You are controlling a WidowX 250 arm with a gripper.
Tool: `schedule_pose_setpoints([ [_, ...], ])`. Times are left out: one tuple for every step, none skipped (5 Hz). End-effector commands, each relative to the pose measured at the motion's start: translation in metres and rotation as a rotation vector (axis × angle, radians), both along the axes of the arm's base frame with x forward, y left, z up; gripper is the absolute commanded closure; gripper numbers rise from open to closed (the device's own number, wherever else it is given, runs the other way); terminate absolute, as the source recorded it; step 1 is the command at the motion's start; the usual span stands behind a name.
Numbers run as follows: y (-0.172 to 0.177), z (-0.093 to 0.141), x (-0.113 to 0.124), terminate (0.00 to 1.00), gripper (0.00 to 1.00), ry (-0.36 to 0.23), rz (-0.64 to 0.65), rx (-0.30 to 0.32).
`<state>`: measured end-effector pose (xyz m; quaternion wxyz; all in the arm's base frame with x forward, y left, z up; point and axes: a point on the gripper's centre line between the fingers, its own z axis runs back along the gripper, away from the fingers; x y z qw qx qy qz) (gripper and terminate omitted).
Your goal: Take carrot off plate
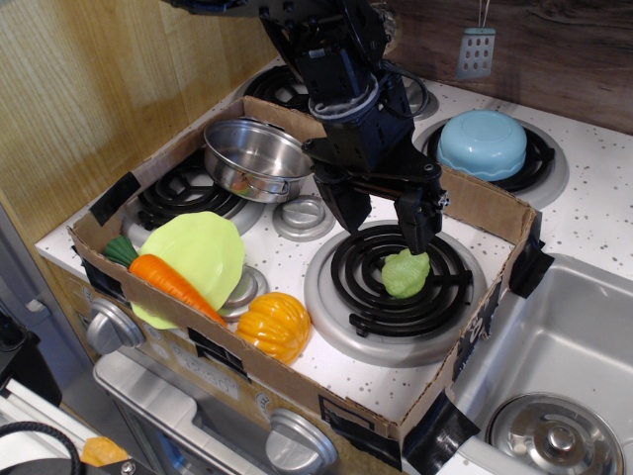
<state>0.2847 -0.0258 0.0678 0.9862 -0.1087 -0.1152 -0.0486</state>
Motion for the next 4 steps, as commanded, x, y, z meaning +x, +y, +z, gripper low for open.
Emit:
schedule_pose_setpoints([
  [0.0, 0.0, 0.0, 0.0, 0.0, 0.0, 0.0, 0.0],
  [0.007, 0.018, 0.011, 0.0, 0.0, -0.028, 0.108, 0.016],
  [0.011, 0.035, 0.006, 0.0, 0.0, -0.033, 0.359, 0.013],
  [0.025, 0.039, -0.003, 0.0, 0.0, -0.015, 0.61, -0.053],
])
